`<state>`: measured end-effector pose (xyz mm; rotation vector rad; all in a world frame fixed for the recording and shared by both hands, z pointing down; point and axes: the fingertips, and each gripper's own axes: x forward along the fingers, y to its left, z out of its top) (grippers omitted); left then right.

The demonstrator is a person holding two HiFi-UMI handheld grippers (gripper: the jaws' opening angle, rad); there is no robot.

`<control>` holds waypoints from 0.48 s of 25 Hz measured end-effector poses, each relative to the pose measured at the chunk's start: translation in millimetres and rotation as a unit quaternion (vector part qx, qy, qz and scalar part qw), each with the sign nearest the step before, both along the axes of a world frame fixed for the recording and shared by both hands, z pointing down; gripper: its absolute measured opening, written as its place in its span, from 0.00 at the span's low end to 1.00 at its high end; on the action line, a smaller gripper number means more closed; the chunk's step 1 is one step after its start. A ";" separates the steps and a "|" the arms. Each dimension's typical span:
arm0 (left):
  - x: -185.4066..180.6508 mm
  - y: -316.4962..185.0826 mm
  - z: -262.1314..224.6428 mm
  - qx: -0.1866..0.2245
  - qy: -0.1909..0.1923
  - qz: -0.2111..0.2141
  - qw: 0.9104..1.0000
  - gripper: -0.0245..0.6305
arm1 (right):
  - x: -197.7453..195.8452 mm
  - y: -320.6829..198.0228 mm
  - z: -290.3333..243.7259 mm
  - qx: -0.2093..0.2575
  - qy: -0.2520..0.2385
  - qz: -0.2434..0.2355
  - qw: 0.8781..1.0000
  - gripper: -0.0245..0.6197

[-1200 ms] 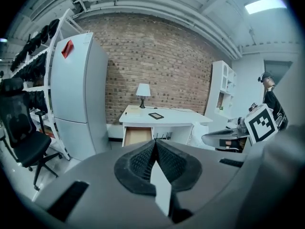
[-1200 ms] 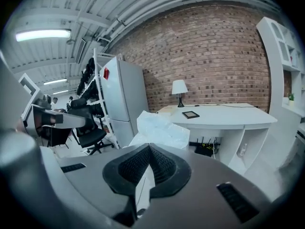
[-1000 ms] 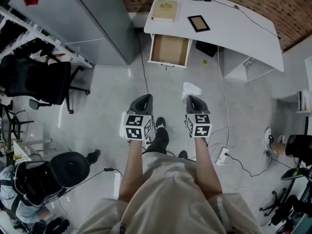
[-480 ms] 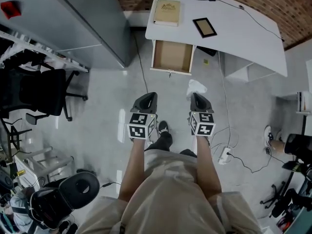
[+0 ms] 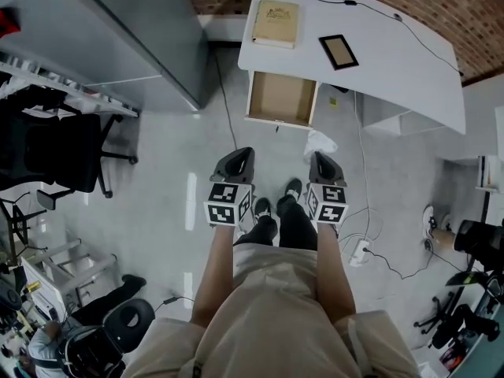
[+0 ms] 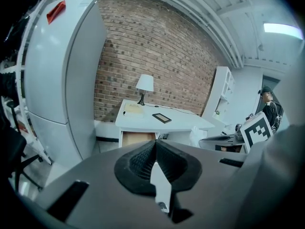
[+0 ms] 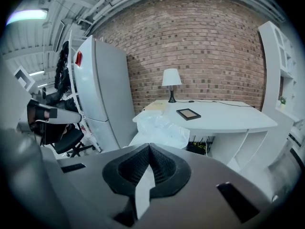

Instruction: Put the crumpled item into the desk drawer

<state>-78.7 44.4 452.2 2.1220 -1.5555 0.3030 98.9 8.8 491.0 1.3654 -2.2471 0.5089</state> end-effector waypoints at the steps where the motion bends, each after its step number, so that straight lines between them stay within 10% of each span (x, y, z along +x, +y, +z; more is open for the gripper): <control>1: -0.7 -2.7 2.9 -0.003 0.002 -0.002 1.000 0.06 | -1.3 -2.3 1.8 -0.001 0.001 -0.003 1.000 0.08; 12: 6.1 -64.9 23.3 -0.026 -0.003 -0.005 1.000 0.06 | -13.7 -76.2 21.5 -0.024 0.009 -0.029 0.999 0.08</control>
